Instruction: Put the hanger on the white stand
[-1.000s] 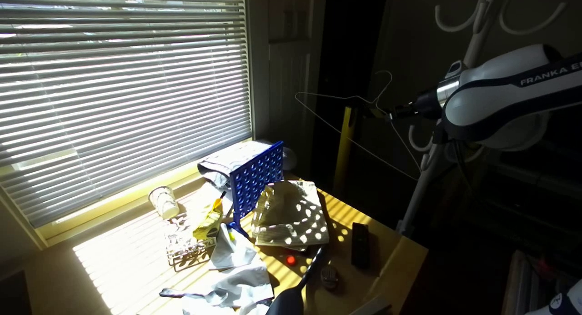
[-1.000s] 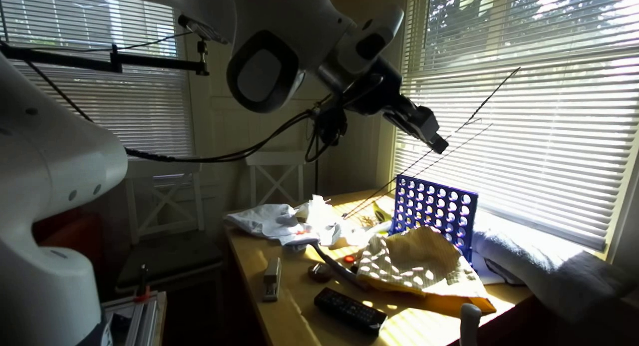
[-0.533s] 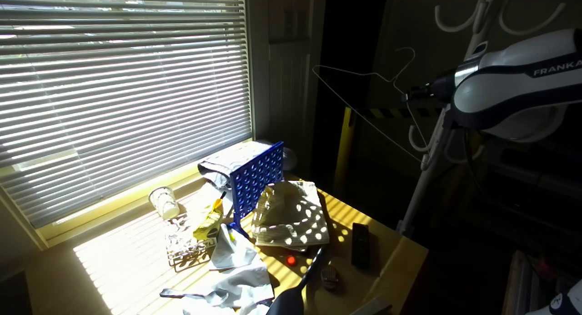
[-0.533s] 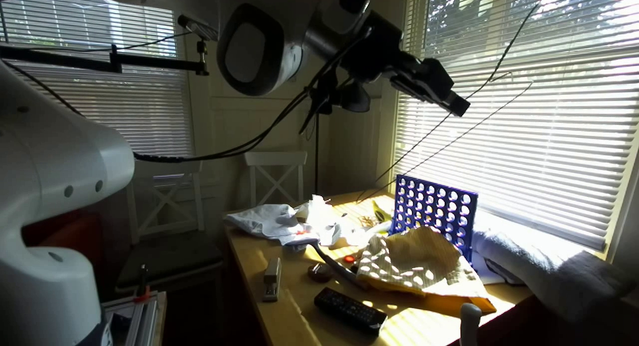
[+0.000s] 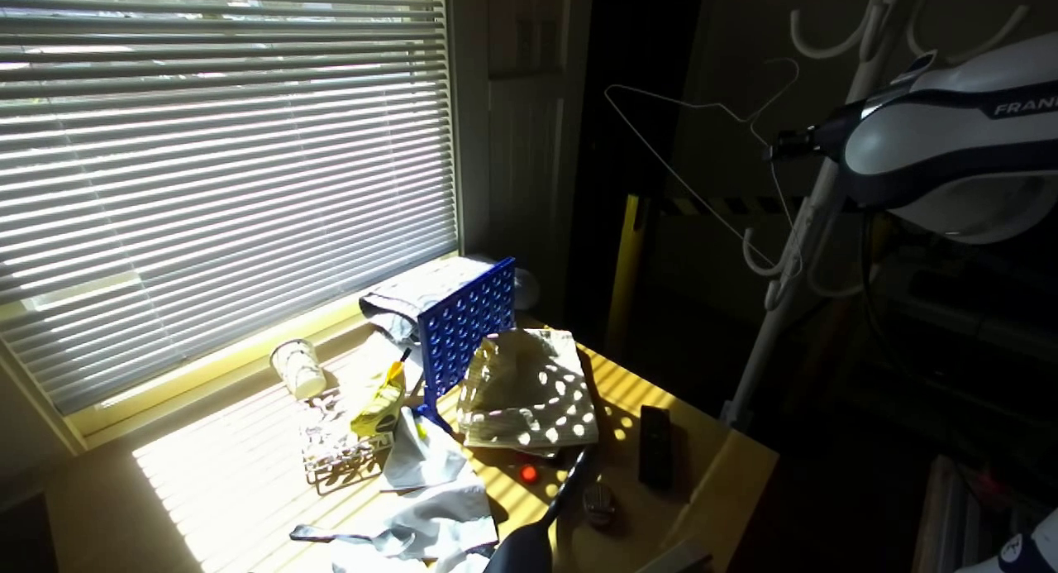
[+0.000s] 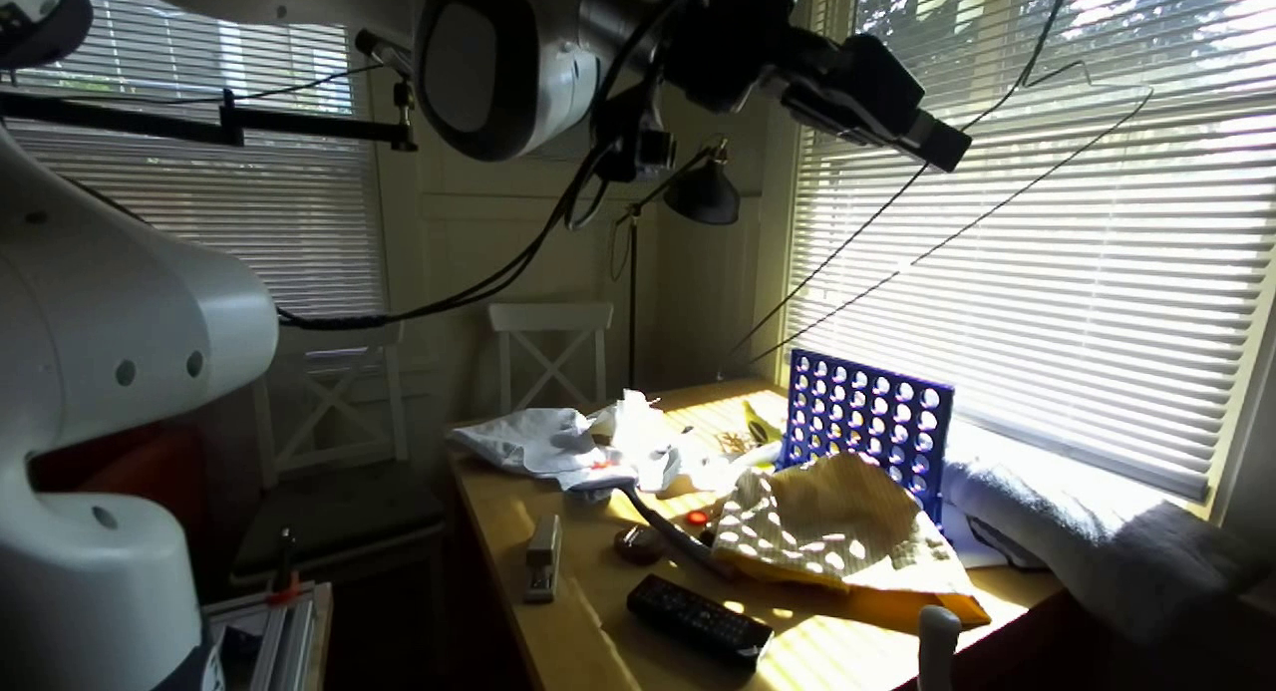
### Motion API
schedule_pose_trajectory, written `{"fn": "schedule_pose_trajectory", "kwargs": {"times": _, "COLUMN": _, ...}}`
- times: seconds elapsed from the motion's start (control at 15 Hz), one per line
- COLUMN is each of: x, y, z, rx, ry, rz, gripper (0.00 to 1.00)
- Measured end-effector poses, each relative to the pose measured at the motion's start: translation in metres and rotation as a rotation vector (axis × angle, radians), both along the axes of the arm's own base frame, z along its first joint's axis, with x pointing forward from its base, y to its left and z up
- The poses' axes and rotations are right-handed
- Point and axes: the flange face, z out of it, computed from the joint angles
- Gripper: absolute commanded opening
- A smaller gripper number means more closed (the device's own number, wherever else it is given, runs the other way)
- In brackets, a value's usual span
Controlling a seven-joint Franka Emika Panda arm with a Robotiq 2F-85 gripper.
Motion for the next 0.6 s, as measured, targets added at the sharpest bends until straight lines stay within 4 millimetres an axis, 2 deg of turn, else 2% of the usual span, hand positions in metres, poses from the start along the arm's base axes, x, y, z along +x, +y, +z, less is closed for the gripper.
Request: {"fn": "schedule_pose_trajectory", "kwargs": {"times": 0.6, "x": -0.010, "y": 0.020, "z": 0.017, "rx": -0.025, "ry": -0.019, "rz": 0.012, "gripper": 0.01}}
